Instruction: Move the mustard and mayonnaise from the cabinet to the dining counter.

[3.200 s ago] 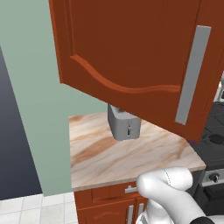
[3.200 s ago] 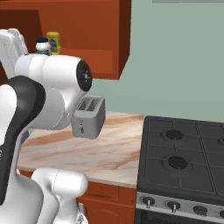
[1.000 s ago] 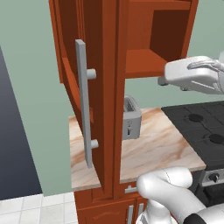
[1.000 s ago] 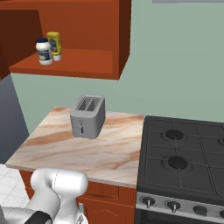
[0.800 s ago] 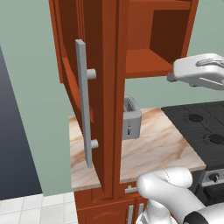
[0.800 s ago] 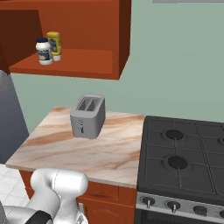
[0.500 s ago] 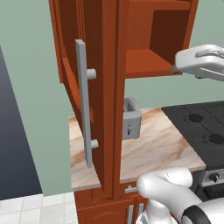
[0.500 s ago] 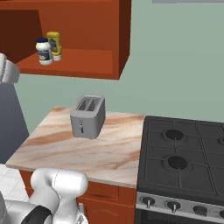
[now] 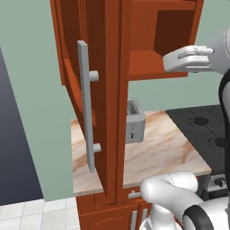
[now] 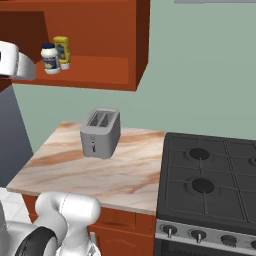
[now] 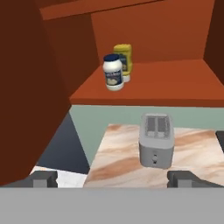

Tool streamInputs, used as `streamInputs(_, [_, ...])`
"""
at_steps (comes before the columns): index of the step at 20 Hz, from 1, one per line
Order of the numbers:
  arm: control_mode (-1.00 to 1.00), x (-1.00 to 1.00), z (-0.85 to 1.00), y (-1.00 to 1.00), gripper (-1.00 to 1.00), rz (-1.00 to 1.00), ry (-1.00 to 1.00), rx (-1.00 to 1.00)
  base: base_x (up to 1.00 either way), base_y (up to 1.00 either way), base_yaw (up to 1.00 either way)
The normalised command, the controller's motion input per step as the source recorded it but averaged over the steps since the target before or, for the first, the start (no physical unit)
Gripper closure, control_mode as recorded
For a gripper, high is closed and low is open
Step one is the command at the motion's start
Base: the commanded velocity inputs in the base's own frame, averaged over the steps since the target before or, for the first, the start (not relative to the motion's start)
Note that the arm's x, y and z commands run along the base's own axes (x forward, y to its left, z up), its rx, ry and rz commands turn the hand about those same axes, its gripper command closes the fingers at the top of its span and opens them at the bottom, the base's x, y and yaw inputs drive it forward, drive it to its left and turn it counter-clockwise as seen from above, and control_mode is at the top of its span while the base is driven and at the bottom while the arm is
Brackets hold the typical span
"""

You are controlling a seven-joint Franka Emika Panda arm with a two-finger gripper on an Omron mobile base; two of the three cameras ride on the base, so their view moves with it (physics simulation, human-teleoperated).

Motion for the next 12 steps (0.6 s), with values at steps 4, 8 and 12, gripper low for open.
streamInputs(4, [-1.0, 0.47, -0.01, 0.14, -1.0, 0.0, -0.02, -0.02, 0.0, 0.0, 0.0])
streamInputs(8, [-1.0, 0.51, 0.0, 0.17, -1.0, 0.0, -0.06, 0.0, 0.0, 0.0, 0.0])
streamInputs(12, [-1.0, 0.56, -0.08, 0.17, -1.0, 0.0, -0.06, 0.0, 0.0, 0.0, 0.0])
